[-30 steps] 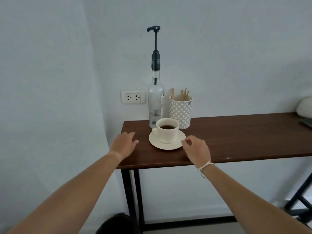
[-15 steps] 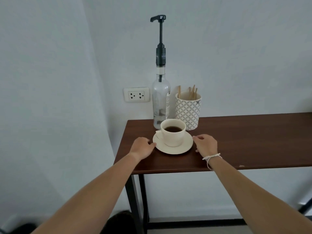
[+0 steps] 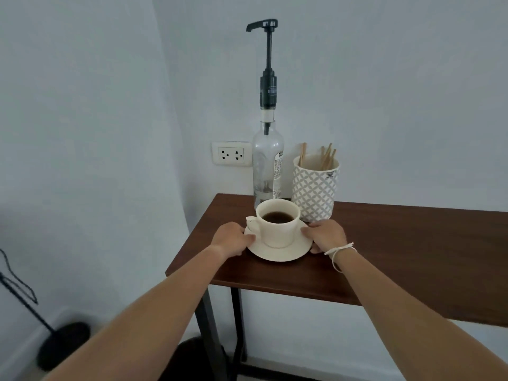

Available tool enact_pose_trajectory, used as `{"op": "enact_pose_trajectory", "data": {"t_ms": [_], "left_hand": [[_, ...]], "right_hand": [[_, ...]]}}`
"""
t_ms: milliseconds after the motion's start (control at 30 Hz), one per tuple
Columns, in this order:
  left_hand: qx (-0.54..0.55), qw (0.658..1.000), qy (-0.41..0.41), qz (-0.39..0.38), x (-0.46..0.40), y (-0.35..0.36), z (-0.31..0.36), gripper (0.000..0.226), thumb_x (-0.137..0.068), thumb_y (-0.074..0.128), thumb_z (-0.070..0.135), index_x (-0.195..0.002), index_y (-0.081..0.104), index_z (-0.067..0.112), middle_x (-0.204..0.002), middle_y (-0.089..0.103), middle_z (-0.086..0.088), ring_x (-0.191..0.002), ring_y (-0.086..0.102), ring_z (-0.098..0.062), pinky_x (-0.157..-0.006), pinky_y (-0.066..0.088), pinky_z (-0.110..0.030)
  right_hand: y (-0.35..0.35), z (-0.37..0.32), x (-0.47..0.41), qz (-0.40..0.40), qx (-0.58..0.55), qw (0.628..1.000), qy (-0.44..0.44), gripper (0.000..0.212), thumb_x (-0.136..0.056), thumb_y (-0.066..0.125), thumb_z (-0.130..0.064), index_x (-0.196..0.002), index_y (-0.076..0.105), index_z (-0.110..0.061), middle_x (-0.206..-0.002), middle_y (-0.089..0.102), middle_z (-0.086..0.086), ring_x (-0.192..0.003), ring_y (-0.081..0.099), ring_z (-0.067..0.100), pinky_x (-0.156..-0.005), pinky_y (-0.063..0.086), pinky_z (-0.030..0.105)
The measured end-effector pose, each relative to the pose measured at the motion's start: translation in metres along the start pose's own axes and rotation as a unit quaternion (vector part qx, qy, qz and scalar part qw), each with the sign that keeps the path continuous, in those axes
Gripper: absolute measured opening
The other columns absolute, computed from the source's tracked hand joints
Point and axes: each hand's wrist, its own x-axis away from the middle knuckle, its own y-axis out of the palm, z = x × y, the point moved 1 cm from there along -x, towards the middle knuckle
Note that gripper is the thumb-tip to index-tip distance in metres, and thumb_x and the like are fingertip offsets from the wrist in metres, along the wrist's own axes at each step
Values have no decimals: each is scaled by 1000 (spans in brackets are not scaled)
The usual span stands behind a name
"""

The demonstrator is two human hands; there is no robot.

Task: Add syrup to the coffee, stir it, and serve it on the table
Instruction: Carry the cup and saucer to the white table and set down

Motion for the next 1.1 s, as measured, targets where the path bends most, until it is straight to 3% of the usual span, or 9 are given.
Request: {"op": "enact_pose_trajectory", "data": {"t_ms": [167,333,467,567,700,800,900,1000,1100], "left_hand": [[5,998,-47,29,6,2,10,27,-89,55,26,-85,67,3,-84,66,-10,-70,62,-22,-76,51,-31],[16,995,-78,65,13,14,14,34,-90,54,26,-96,71,-3,-98,70,-17,-78,60,-23,-87,48,-38],[38,993,-84,78,13,17,16,32,-89,55,23,-95,71,-5,-90,69,-16,-78,62,-26,-86,49,-37],[78,988,-99,84,11,18,17,27,-87,56,17,-92,71,-5,-87,69,-17,-74,64,-25,-87,54,-38],[124,983,-109,83,7,19,17,15,-84,60,13,-75,67,3,-68,62,-6,-62,60,-16,-87,55,-37],[157,978,-115,69,8,18,18,11,-84,64,10,-74,65,5,-78,62,-8,-66,59,-14,-83,54,-35],[188,973,-120,59,6,17,20,15,-83,64,6,-68,61,8,-90,63,-12,-77,61,-20,-76,55,-31],[222,964,-135,50,3,16,19,2,-83,64,2,-81,64,2,-101,63,-16,-94,61,-25,-83,56,-35],[244,958,-143,42,0,15,17,22,-83,64,-1,-104,65,-6,-114,63,-19,-106,61,-29,-85,55,-36]], "right_hand": [[-5,1,-9,-34,-18,999,-17,25,-85,59,-15,-104,66,0,-61,60,7,-49,57,20,-67,56,35],[-10,6,-9,-66,3,997,-41,20,-86,58,-18,-101,67,-8,-73,67,13,-36,55,9,-53,51,22],[-9,12,-12,-66,8,997,-46,19,-86,55,-19,-94,69,-9,-54,61,3,-24,49,1,-52,47,18],[-8,13,-13,-69,6,997,-45,20,-85,54,-19,-95,68,-8,-53,59,0,-24,50,2,-44,45,13],[-6,12,-14,-67,2,997,-42,21,-85,55,-17,-95,67,-4,-69,67,12,-43,58,15,-61,54,26],[-3,11,-14,-66,-4,997,-30,23,-82,57,-17,-98,64,-1,-74,67,14,-51,63,24,-73,56,36],[2,10,-17,-63,0,998,-24,26,-81,58,-15,-98,62,3,-73,68,16,-76,71,35,-80,57,43],[8,12,-23,-59,26,998,-25,30,-78,60,-17,-96,64,5,-89,72,22,-87,69,38,-82,56,45],[13,15,-30,-56,40,998,-13,32,-77,62,-20,-96,64,5,-96,71,22,-90,68,38,-82,55,45]]}}
